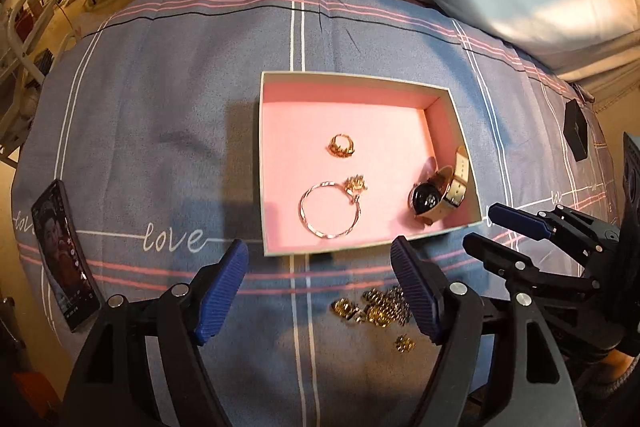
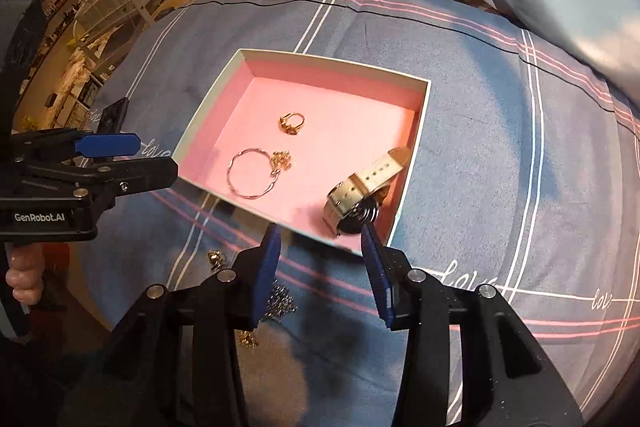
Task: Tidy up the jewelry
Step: 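Open both tools to drop the earring and bangle into the box, then withdraw both tools from the box back toward the remaining jewelry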
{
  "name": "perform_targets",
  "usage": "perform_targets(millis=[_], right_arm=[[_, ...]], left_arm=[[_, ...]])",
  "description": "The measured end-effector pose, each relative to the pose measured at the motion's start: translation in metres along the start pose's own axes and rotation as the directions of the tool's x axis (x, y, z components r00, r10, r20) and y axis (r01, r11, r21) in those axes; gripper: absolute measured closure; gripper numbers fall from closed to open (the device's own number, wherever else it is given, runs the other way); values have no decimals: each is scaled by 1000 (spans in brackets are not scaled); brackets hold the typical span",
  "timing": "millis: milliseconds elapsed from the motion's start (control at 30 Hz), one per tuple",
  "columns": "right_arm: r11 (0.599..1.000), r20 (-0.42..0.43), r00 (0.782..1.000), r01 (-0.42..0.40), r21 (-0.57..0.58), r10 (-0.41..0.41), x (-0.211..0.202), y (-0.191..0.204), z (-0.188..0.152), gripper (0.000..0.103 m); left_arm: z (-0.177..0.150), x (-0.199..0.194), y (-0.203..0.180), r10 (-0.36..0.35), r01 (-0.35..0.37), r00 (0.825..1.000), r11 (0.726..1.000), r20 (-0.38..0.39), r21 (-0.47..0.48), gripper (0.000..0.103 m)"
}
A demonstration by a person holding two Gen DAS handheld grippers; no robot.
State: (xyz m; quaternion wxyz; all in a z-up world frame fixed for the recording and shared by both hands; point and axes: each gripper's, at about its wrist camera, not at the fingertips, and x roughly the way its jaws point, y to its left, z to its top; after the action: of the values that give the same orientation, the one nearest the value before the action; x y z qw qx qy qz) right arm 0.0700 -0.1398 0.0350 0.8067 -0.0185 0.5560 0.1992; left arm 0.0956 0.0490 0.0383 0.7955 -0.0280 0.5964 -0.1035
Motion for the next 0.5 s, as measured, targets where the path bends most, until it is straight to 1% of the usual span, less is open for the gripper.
perform_targets(millis=[33, 100, 133, 200, 267, 300, 333, 367, 400, 433, 500], right_arm=[[1000, -22, 1000, -9, -8, 9, 4, 4, -11, 58], [999, -93, 996, -10, -40, 6, 25, 14, -31, 57], [998, -114, 993, -9, -59, 2, 36, 19, -39, 57], [996, -112, 994, 2, -86, -12, 52, 29, -47, 57], [992, -124, 992, 6, -126, -21, 65, 37, -52, 58], [987, -126, 990, 47, -155, -67, 69, 38, -56, 57], [984, -103, 990, 79, -159, -96, 67, 34, -58, 57], [983, -84, 986, 133, -125, -144, 62, 24, -59, 57], [979, -80, 977, 191, -71, -196, 59, 8, -61, 57], [974, -88, 970, 228, -2, -227, 54, -12, -63, 57], [958, -110, 962, 263, 114, -251, 44, -48, -70, 57]], left_arm=[[-11, 3, 1, 11, -11, 1000, 1000, -16, 12, 31], [-31, 11, 3, 27, -26, 998, 999, -59, 27, 31], [-39, 17, 4, 30, -28, 996, 999, -85, 25, 31], [-52, 27, 5, 37, -34, 992, 999, -119, 25, 31], [-59, 33, 5, 37, -33, 992, 999, -124, 33, 31], [-61, 35, 5, 39, -35, 991, 999, -128, 39, 31], [-62, 38, 4, 39, -33, 991, 998, -132, 45, 31], [-64, 39, 3, 44, -37, 990, 998, -130, 51, 31], [-67, 40, 4, 47, -40, 991, 998, -129, 55, 31], [-68, 41, 3, 46, -39, 990, 998, -131, 57, 31], [-71, 43, 2, 45, -38, 990, 998, -137, 58, 31]])
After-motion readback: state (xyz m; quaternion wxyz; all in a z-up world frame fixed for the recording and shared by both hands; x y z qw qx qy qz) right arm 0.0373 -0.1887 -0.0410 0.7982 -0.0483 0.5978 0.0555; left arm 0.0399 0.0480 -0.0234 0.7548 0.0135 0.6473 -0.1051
